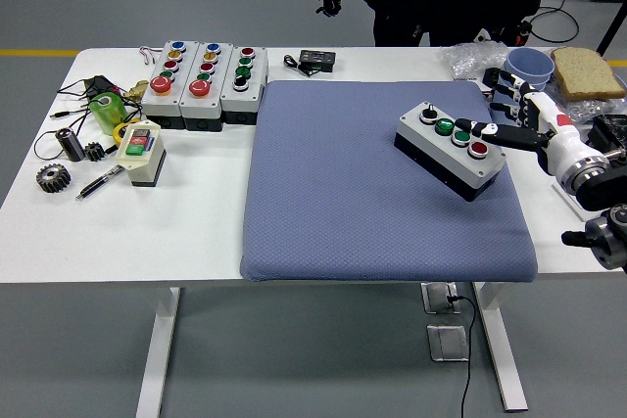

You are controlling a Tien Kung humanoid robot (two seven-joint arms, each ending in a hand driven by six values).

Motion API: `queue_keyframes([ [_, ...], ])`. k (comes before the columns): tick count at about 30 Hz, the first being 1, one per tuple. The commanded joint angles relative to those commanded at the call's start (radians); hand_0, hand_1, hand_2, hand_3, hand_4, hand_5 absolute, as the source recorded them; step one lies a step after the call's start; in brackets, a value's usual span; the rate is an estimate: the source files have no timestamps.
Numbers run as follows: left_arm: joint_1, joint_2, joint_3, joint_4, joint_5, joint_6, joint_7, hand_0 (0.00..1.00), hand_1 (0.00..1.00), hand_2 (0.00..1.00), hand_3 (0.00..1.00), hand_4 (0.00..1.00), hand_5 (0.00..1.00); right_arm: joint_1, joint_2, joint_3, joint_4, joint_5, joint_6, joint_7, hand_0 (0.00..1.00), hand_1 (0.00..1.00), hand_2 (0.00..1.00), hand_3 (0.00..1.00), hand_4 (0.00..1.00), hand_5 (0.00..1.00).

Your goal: Pick up the button,place it on the desk,press the button,press the button

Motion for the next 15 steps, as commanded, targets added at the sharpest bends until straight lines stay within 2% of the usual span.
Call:
queue_keyframes([
  [3,-0.001,0.000,0.002,0.000,-0.001,0.000,0.000,0.622,0.657,0.676,0.595,0.337,0.644,0.005,0.009,-0.006,-0.008,-0.045,0.005,-0.011,0.998,0.932,0.998,0.998,0.998,0.191],
  [7,-0.004,0.000,0.006,0.000,-0.007,0.000,-0.001,0.622,0.657,0.676,0.597,0.336,0.641,0.025,0.043,-0.045,-0.042,-0.221,0.024,-0.043,0.998,0.962,0.998,0.998,0.998,0.195],
  [15,-0.008,0.002,0.017,0.000,-0.022,0.001,-0.004,0.621,0.658,0.676,0.597,0.336,0.641,0.064,0.117,-0.111,-0.161,-0.560,0.047,-0.127,0.998,0.962,0.998,0.998,0.998,0.210],
])
